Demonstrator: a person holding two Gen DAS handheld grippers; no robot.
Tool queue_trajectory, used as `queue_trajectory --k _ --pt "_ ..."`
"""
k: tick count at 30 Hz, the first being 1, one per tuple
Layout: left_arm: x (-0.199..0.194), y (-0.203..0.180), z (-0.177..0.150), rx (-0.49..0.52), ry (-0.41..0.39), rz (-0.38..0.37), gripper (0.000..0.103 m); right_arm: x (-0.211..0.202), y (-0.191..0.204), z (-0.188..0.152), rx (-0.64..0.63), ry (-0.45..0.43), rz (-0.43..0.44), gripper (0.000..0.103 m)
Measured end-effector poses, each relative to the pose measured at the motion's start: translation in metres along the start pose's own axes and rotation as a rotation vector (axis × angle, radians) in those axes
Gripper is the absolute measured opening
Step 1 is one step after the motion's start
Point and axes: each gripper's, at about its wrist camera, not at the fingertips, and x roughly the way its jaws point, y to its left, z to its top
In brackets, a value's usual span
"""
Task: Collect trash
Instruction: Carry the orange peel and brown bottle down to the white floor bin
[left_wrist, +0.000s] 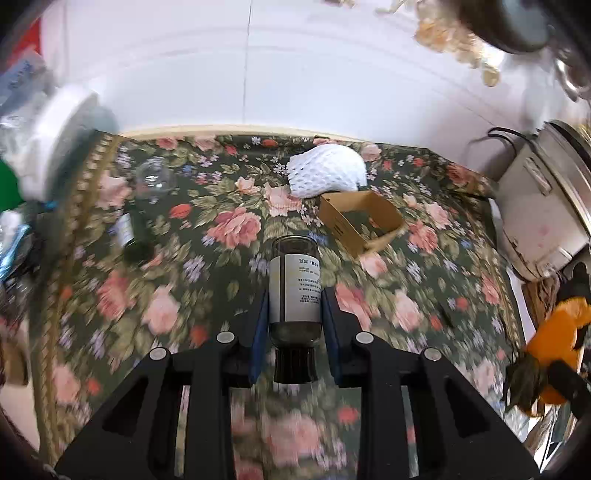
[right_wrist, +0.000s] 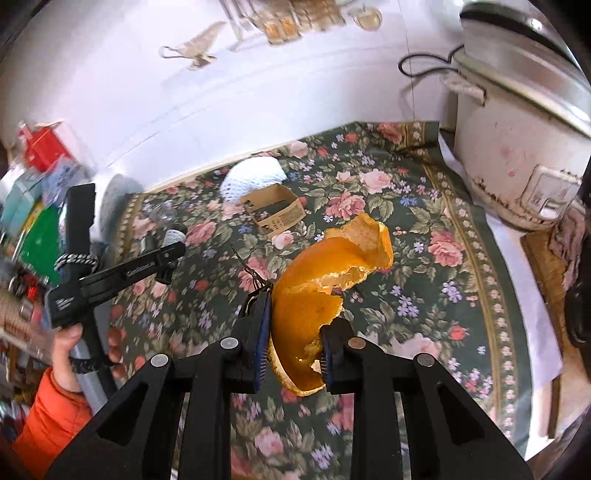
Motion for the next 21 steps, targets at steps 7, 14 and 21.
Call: queue_trajectory --k 7,14,21 --pt "-0.063 -0.009 -0.048 -0.065 -0.033 -0.018 0.027 -0.044 0.000 -0.028 -0.100 -0.016 0.050 0.021" --pt "-0.126 -0.014 -0.093 -0.065 -0.071 -0.045 0.027 -0.076 0.008 -0.056 -0.140 -0.028 0.091 0.021" --pt "-0.171 -0.012 -0.134 -0.001 -0.118 -0.054 0.027 -0.110 0.027 -0.089 -0.126 -0.081 0.083 0.021"
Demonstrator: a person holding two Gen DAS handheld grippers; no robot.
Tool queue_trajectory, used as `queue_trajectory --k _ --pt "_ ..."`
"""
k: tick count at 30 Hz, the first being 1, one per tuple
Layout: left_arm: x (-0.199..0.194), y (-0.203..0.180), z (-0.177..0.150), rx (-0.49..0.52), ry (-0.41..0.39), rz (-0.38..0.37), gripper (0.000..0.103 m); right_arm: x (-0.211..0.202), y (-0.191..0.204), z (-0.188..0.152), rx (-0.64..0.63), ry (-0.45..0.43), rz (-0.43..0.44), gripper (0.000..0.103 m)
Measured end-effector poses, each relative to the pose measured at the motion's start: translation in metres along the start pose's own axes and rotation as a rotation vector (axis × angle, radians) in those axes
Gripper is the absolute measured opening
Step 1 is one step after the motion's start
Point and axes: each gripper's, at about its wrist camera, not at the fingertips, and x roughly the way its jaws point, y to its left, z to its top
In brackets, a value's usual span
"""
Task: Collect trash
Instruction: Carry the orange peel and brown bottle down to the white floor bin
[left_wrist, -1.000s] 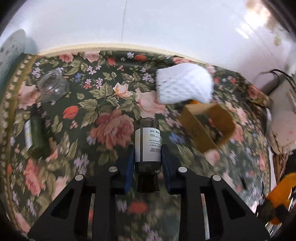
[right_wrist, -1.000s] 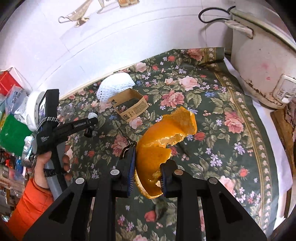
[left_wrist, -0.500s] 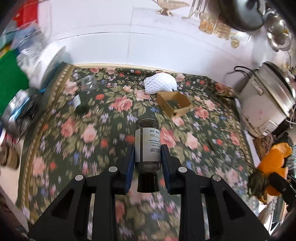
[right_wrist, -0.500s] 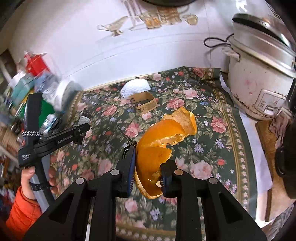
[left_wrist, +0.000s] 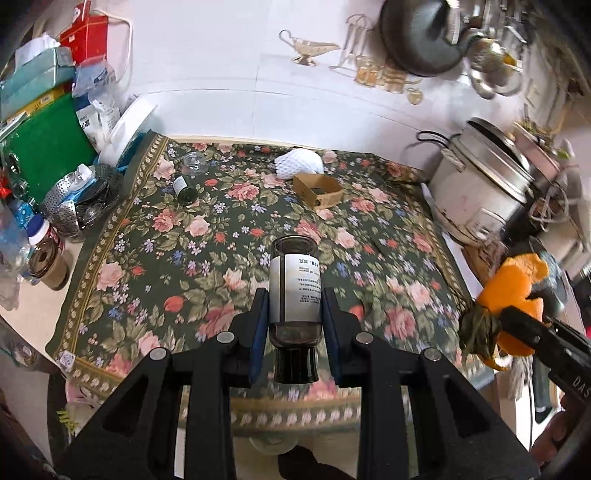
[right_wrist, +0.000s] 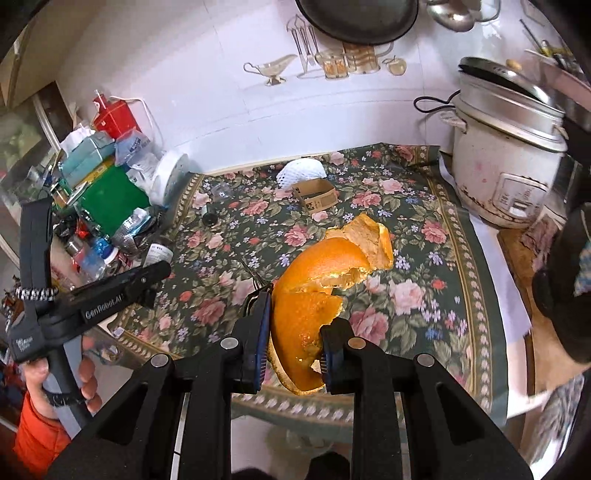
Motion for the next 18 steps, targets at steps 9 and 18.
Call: queue_trajectory --k 9,18 --pt "-0.065 0.022 -0.064 0.095 0.003 -0.060 0.027 -0.033 0.057 -0.057 0.033 -0.036 -0.052 0.021" --pt "-0.111 0.055 -0.140 0.144 0.066 -0.097 0.027 -0.051 0.110 -0.129 0.080 0.001 -0.101 0.021"
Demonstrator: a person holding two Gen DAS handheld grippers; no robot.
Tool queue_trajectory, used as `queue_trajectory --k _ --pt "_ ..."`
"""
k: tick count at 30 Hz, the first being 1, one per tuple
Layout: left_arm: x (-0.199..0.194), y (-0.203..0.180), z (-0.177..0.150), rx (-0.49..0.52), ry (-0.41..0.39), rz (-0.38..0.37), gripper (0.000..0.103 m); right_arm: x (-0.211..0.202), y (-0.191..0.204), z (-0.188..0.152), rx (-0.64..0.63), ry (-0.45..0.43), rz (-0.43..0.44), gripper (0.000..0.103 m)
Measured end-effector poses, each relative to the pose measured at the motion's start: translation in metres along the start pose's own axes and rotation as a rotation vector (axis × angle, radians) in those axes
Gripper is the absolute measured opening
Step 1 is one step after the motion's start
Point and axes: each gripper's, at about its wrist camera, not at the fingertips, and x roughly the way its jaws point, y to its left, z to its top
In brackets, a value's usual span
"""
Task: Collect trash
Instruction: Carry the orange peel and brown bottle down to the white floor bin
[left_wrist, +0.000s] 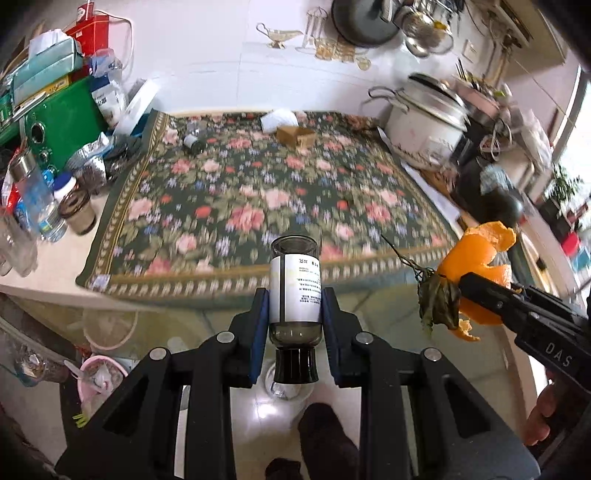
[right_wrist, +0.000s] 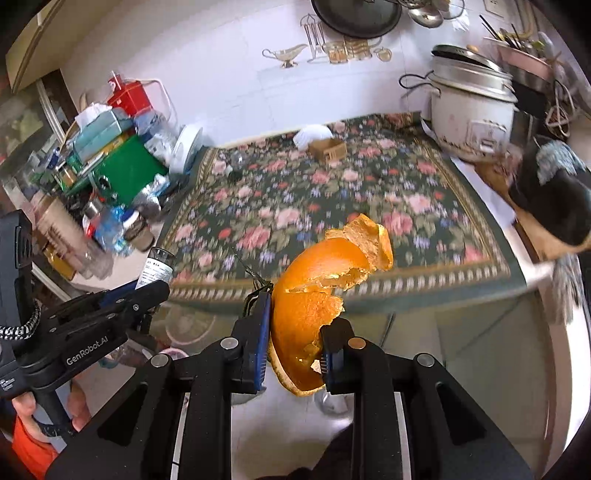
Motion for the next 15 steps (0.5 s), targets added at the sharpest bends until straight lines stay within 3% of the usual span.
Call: queue_trajectory --k 7,15 --pt "0.006 0.005 -0.040 0.006 0.099 -0.025 0.027 -0.003 0.008 -0.035 0.035 0.077 -0.030 0.021" --pt "0.060 -0.002 -0.076 -0.011 0.232 -0.031 0.027 0.021 -0.014 -0.070 0.074 0.192 -0.054 0.021"
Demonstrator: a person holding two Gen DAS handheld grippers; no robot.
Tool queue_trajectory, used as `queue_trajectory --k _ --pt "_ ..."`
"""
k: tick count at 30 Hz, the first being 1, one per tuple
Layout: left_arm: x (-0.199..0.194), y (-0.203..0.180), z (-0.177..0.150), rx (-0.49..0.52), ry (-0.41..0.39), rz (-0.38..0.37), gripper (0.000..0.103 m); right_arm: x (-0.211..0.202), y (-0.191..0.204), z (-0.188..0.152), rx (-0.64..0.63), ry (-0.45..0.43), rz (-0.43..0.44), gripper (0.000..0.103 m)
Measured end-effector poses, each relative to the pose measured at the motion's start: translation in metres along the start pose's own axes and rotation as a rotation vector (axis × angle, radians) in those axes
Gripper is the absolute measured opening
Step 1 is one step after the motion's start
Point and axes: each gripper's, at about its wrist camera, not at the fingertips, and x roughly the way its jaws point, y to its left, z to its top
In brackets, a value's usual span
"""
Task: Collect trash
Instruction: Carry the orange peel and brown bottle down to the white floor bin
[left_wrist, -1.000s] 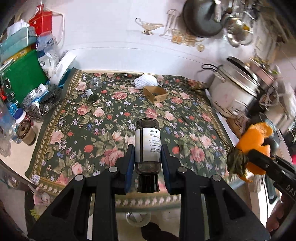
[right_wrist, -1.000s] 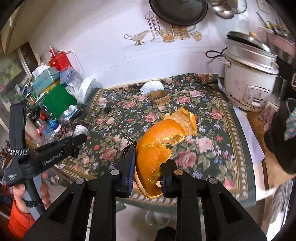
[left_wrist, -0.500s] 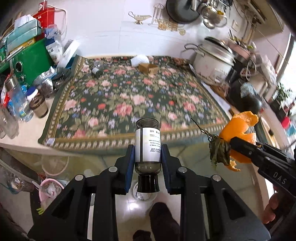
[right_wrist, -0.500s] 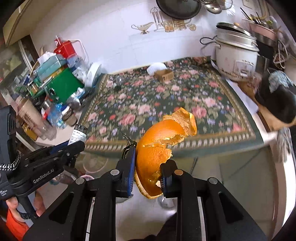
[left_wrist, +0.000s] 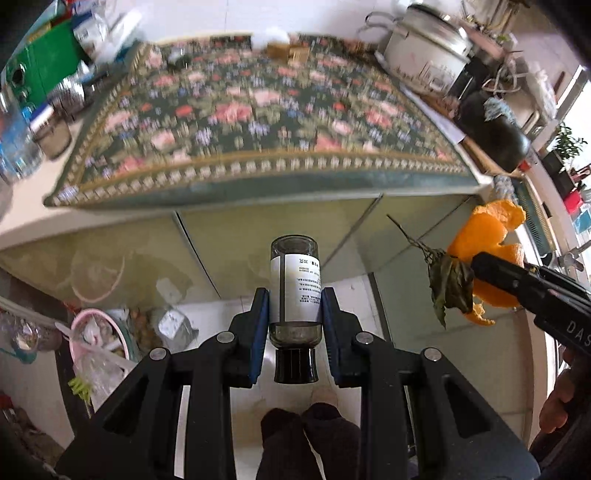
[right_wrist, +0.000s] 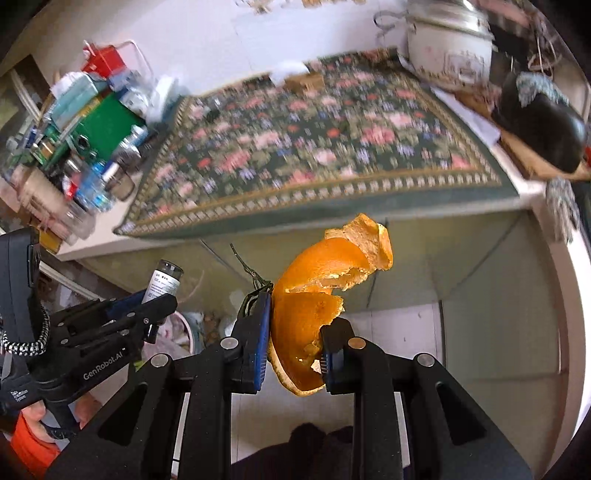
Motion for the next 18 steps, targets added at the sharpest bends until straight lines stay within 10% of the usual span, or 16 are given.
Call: queue_trajectory --k 18 --pt "0.255 0.028 -0.069 -0.195 0.276 0.043 0.027 0.190 -0.083 -0.049 -0.032 0.306 0.026 0.021"
